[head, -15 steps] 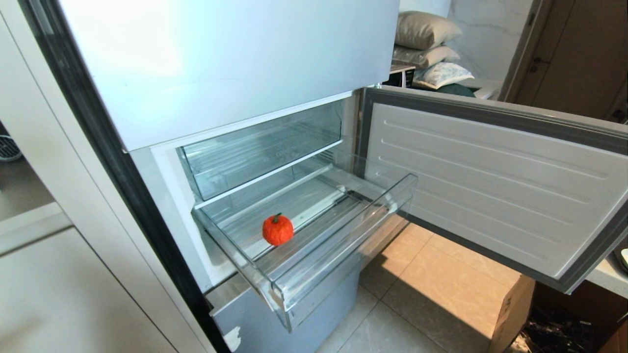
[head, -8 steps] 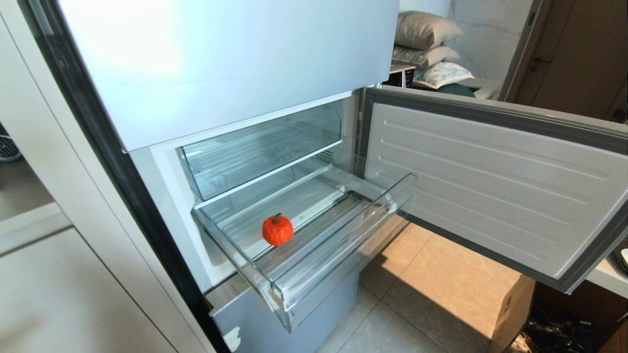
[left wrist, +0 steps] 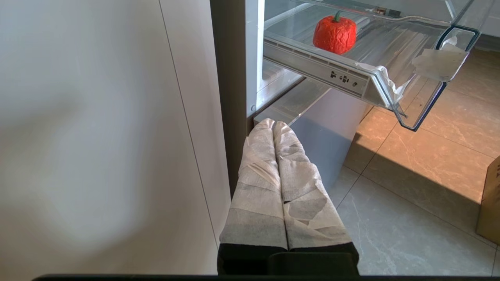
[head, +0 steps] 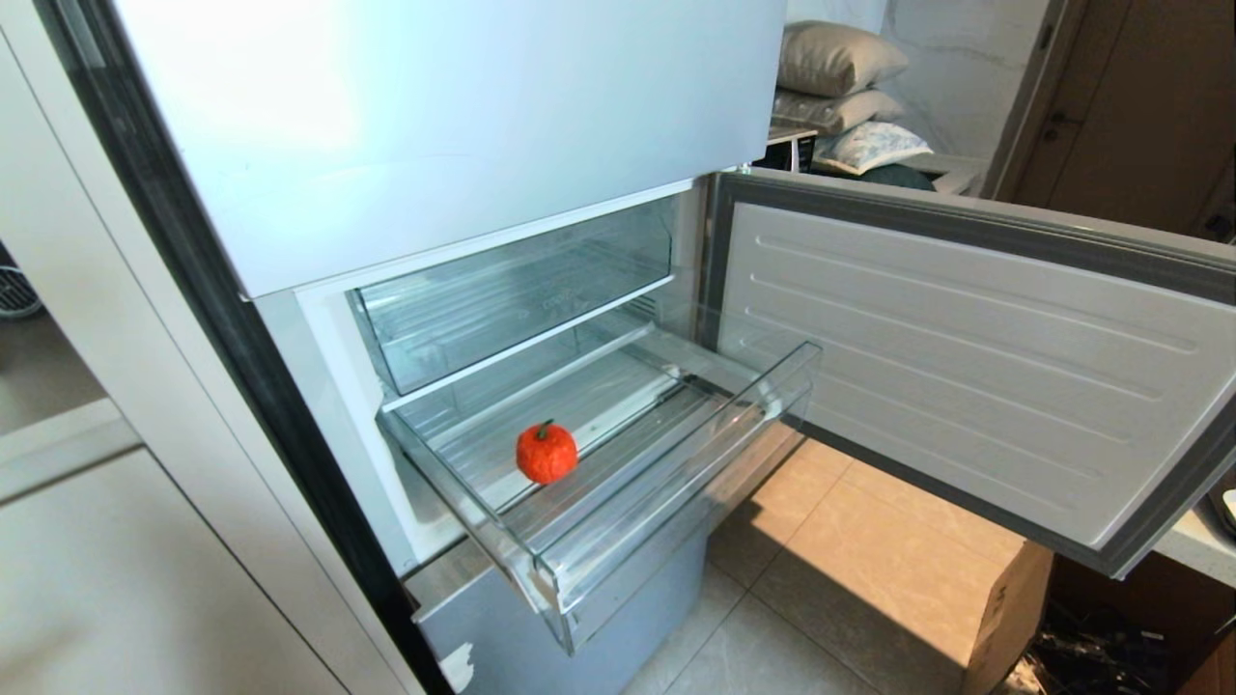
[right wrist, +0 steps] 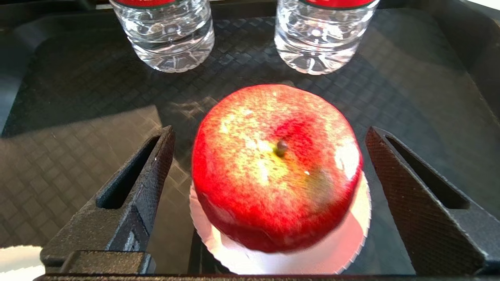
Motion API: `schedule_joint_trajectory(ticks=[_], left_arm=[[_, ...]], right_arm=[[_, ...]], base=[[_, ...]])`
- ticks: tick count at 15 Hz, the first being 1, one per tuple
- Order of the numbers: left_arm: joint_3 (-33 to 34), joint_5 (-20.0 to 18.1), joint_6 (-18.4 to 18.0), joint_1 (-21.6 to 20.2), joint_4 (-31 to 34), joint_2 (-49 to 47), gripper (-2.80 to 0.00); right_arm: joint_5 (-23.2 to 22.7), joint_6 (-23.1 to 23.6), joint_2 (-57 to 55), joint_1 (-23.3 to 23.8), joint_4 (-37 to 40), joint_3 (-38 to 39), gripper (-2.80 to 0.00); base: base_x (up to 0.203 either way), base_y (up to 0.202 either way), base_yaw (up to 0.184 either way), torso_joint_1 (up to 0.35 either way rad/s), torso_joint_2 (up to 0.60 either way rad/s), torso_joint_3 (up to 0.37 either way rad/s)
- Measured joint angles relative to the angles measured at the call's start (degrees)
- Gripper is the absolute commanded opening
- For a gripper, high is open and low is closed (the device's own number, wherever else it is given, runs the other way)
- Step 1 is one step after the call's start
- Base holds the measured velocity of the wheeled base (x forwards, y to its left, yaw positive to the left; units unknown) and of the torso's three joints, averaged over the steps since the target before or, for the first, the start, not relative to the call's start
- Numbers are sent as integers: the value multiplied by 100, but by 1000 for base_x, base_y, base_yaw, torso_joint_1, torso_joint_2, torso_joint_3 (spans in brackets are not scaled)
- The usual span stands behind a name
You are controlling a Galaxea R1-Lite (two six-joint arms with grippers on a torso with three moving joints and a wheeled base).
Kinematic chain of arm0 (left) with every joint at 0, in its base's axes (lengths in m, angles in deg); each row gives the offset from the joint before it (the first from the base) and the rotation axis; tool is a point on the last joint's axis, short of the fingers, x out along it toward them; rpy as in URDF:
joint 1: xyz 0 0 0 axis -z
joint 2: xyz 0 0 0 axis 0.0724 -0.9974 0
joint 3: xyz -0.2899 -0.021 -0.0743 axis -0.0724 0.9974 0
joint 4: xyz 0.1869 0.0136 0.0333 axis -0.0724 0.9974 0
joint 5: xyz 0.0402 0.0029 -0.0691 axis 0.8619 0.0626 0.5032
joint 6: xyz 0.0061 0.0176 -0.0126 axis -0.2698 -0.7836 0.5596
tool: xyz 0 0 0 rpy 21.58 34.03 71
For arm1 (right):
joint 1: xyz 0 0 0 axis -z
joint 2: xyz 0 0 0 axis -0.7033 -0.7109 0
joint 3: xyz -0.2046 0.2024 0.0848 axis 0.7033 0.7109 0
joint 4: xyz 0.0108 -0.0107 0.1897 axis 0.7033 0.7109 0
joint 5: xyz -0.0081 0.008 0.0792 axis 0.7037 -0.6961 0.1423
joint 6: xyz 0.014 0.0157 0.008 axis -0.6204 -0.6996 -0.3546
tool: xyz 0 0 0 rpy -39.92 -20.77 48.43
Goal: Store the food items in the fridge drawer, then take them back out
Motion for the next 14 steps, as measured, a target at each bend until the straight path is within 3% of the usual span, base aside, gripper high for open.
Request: schedule_joint_trajectory(ticks=[2, 3, 10, 14], left_arm=[[0, 0, 0, 0, -2, 0, -280], [0, 0, 0, 0, 0, 0, -280], [0, 0, 0, 0, 0, 0, -280], [0, 0, 0, 0, 0, 0, -280]], right_arm=[[-2, -52, -82, -4, 1, -121, 0], [1, -74, -140, -12, 9, -203, -280], [11, -127, -167, -32, 101, -247, -280], [7, -184, 542, 115, 505, 23, -280]], base=[[0, 0, 0, 0, 0, 0], [0, 0, 0, 0, 0, 0], [0, 0, 0, 0, 0, 0], [0, 0, 0, 0, 0, 0]])
